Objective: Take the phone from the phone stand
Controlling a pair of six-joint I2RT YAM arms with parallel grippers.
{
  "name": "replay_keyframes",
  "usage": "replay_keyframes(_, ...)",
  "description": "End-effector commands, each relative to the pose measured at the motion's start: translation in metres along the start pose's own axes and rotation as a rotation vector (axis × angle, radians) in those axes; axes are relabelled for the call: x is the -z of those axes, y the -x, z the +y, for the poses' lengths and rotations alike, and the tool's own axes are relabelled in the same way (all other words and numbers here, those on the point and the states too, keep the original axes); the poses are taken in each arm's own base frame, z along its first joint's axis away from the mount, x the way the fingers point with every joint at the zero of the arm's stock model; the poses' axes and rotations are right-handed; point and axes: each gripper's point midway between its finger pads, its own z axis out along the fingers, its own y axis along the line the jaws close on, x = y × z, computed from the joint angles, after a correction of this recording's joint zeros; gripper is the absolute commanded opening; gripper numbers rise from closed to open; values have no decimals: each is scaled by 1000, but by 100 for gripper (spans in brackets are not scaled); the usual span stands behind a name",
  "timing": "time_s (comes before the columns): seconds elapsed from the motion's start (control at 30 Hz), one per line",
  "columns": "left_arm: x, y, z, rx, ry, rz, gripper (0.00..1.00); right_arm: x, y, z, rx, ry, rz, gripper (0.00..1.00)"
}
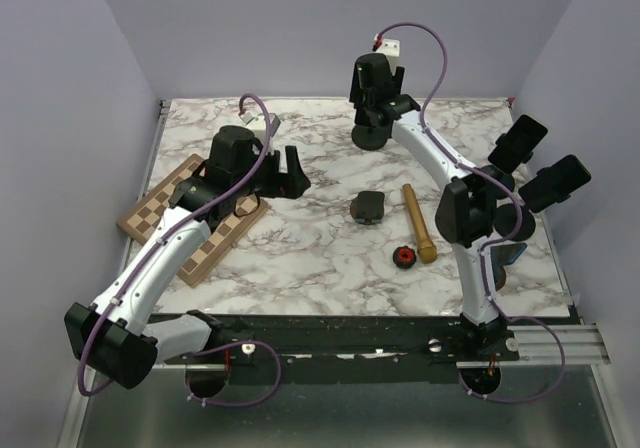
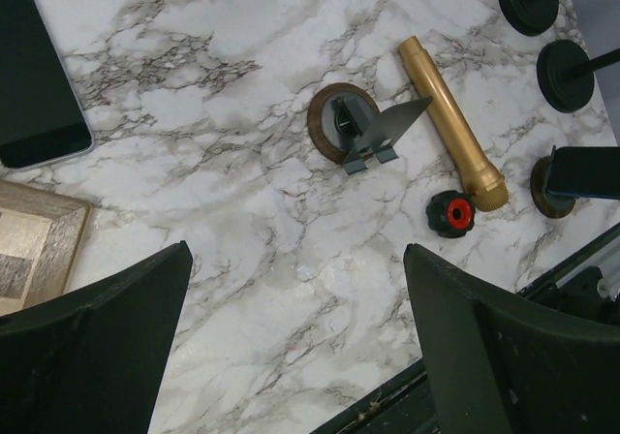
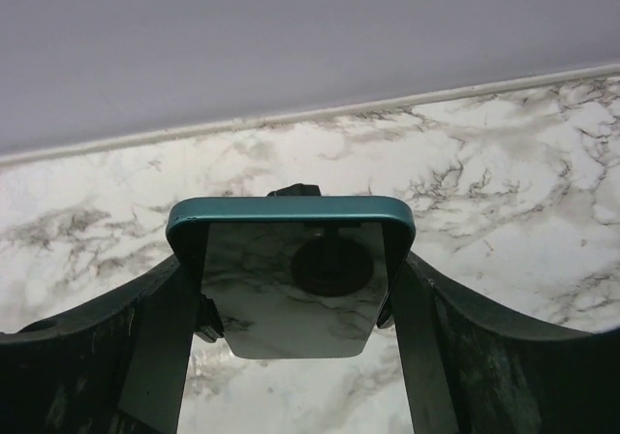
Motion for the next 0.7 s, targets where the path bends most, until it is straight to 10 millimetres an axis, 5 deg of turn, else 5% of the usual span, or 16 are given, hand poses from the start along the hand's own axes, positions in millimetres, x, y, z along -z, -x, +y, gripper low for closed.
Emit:
replay_keyframes(0.0,-10,1,-19,-16,-127,-12,99,44,20,-25,124,32,50,1)
replay_keyframes(0.27,-20,-4,-45,7,-266,-24,98,81,0,-34,159,158,130,1)
replay_keyframes(0.5,-31,9,-62,93,-339,-97,80,89,-30,-41,137,221,168,1)
replay_keyframes(0.67,-38,16,-68,91,-343,-111,80,105,-26,-43,113,301,125,1)
